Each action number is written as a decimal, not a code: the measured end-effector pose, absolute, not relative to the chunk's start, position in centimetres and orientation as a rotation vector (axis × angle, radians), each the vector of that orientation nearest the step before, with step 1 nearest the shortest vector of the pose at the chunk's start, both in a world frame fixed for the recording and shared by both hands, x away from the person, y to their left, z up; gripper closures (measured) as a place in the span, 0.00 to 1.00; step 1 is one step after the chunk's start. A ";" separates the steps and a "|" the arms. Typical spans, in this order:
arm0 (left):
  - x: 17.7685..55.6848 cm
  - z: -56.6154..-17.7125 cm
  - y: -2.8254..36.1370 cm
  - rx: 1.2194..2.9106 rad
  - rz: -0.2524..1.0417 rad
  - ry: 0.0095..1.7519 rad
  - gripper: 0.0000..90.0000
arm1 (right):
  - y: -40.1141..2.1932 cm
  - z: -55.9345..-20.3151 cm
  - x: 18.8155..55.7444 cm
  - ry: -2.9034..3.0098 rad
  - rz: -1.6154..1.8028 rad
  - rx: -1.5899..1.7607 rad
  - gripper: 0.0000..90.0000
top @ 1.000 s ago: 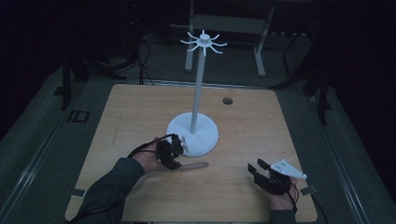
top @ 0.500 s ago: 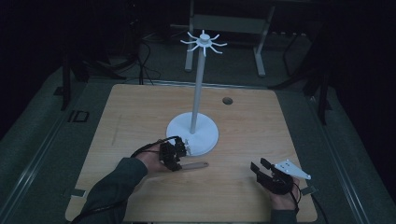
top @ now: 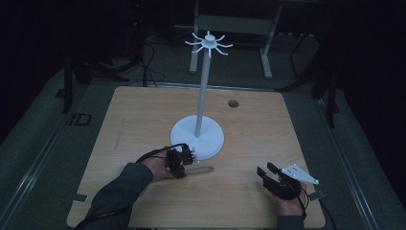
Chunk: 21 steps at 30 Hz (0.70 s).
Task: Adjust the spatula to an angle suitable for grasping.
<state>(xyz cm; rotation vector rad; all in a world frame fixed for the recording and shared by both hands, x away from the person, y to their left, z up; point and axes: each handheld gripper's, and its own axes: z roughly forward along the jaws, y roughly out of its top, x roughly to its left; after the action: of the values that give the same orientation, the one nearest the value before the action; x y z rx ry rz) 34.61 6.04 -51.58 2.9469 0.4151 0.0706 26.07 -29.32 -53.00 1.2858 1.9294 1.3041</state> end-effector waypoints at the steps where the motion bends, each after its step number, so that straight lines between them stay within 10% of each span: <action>1: 34.6 -51.6 6.0 2.947 0.070 0.415 0.81 | -29.3 -53.0 26.1 1.929 1.304 1.285 0.55; 21: 35.0 -52.0 5.5 2.982 0.034 0.431 0.83 | -29.3 -53.1 26.1 1.931 1.299 1.288 0.55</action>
<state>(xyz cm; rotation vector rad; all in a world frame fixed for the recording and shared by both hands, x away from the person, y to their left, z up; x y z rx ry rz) 34.97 5.55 -51.99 2.9821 0.4313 0.0343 26.08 -29.25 -53.07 1.2878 1.9313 1.2994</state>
